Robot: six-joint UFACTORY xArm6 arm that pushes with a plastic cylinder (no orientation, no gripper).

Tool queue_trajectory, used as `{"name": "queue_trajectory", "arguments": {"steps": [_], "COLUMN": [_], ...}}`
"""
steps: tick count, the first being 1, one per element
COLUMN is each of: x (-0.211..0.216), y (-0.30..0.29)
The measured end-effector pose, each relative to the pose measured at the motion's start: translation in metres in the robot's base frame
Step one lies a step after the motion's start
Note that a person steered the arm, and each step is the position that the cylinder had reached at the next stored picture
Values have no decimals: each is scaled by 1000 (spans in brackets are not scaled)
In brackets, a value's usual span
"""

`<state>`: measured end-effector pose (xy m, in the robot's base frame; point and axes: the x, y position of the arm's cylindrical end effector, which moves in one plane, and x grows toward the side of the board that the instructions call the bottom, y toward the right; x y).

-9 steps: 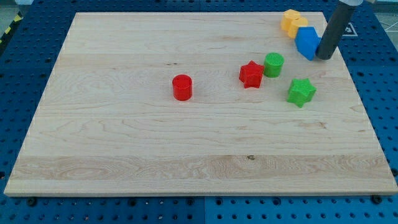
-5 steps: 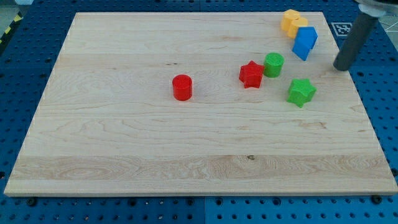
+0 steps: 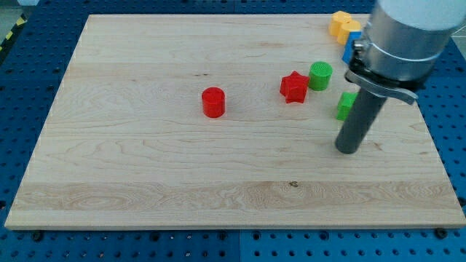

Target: Slide the green star closer to the blue triangle

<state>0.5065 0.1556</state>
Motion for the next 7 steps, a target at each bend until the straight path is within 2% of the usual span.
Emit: {"name": "queue_trajectory", "arguments": {"steps": [4, 5, 7], "x": [-75, -74, -74], "y": [52, 56, 25]}}
